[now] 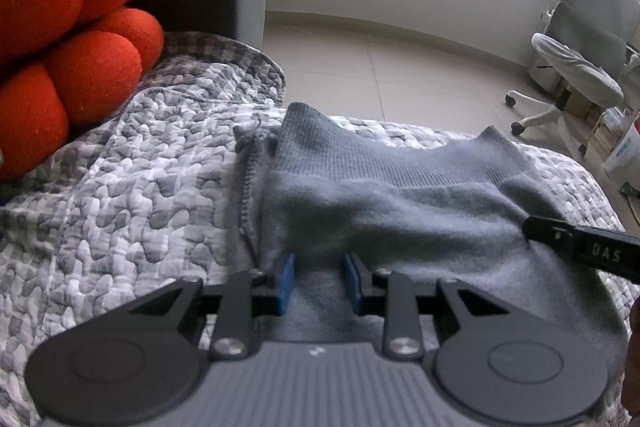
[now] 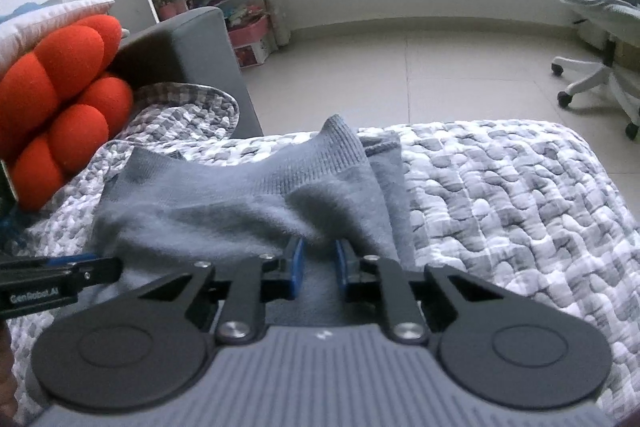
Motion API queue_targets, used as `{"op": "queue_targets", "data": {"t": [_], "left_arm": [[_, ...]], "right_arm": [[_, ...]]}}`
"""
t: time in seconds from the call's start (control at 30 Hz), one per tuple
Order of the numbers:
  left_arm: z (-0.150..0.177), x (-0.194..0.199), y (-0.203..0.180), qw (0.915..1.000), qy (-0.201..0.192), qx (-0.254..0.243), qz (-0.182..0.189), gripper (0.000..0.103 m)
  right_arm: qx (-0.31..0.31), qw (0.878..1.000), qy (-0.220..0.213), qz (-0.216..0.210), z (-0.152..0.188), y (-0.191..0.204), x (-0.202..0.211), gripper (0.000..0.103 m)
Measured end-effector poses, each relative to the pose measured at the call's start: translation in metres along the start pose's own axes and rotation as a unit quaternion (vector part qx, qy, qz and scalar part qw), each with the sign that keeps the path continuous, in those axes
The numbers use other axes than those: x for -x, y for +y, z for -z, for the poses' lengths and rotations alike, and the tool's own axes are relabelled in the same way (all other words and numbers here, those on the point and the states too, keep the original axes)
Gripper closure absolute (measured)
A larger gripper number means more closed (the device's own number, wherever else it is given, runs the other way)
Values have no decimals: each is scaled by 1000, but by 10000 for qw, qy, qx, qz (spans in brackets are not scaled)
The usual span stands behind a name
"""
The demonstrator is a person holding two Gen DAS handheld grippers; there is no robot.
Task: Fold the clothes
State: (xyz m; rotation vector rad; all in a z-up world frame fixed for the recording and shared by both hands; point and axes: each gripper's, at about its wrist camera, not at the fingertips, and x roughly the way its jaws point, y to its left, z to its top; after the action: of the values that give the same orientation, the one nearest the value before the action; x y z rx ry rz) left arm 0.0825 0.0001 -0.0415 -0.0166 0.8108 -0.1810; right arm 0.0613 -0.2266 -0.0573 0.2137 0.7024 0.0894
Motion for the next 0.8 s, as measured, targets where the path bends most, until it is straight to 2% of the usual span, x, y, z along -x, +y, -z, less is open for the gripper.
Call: {"op": "queue_targets", "data": {"t": [0.17,0.27,0.37,0.5,0.57,0.8], "left_arm": [[0,6,-1,10000,-45,63,-18,74],[0,13,-4,9998,-157,73,2,74],[2,15,-8,9998,-174,66,31,74],[7,4,-12,9999,-56,-116,-77,74],[6,3,-10,9999,-36,-117,-75,73],[6,10,4,10000,61,42,-61,73]], "right_arm": [[-64,9998,-149,69,-3,0,9,85],[-15,9996,-277,-12,-5,6,20,81],[102,9998,-134,-57,-3,11,19,81],[203,9994,275,36,3,16,8,84],[297,9991,283,100,4,17,5,85],[-79,9996,151,214,1,-3,10,85]]}}
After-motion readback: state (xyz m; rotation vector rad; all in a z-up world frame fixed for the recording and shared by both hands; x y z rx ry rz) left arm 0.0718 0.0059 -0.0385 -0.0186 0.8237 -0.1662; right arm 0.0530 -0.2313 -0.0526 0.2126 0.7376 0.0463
